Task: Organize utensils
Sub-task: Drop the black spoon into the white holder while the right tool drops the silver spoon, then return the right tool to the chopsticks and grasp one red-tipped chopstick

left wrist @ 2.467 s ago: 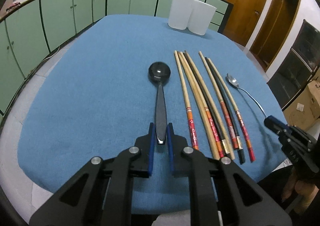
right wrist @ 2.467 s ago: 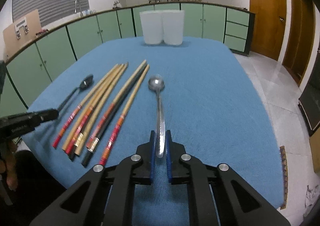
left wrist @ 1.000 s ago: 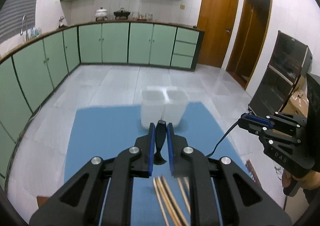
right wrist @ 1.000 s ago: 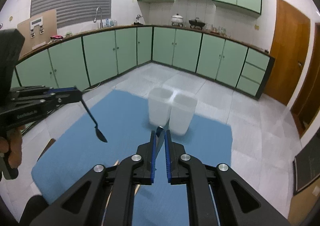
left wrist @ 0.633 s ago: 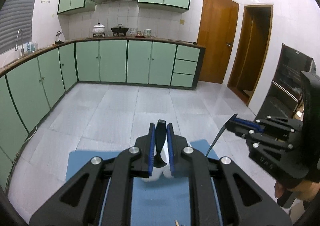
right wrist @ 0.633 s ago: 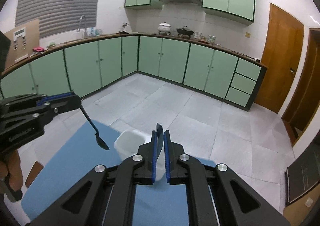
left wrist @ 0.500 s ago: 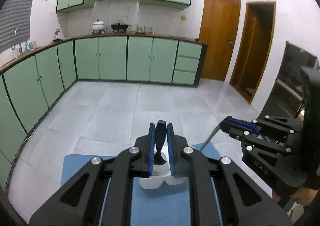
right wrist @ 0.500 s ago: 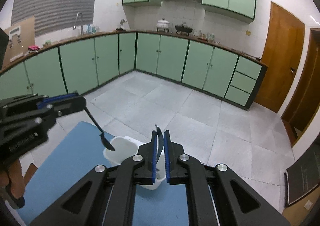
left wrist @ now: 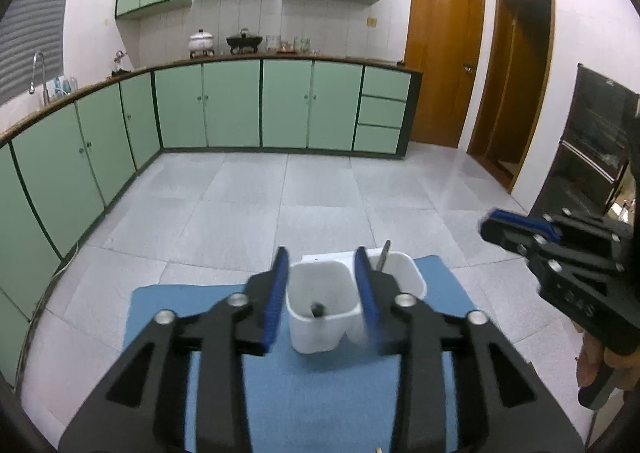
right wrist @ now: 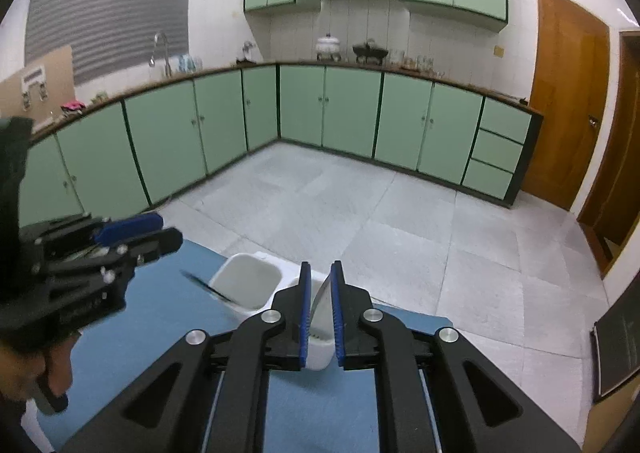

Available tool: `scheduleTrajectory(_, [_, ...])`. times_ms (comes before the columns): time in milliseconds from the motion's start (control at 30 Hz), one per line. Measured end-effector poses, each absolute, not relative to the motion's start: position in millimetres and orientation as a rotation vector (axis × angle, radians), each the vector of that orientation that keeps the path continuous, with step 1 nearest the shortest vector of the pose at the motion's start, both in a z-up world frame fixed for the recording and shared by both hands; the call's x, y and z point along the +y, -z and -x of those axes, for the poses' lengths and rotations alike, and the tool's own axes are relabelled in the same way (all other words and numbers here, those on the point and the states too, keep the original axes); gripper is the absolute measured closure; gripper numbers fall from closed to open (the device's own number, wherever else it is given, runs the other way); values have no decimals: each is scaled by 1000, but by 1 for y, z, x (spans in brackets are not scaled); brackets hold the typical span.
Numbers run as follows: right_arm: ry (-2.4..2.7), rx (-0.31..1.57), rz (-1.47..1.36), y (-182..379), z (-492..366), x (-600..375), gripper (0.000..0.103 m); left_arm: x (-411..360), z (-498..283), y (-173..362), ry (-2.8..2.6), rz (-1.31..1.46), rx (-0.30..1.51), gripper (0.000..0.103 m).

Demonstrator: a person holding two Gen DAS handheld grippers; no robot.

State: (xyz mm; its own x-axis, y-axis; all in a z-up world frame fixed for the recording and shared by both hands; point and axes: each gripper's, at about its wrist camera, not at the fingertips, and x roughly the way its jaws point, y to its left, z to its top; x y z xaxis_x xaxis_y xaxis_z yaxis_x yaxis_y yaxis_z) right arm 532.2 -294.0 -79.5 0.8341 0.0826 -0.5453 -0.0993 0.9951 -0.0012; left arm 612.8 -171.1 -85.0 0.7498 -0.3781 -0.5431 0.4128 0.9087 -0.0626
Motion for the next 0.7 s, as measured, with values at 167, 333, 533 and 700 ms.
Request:
scheduleTrajectory(167, [-130, 556, 21, 97, -438, -280, 89, -134, -536, 79, 440, -61, 534, 49])
scheduleTrajectory(333, [-113, 584, -24, 158, -326, -259, 87, -84, -437, 117, 431, -25, 567, 44])
scheduleTrajectory(533, [-72, 628, -86, 222, -227, -230, 87, -41, -327, 186, 362, -11, 635, 41])
scheduleTrajectory(700, [-59, 675, -137, 259, -195, -209, 86, -37, -269, 228, 351, -23, 692, 38])
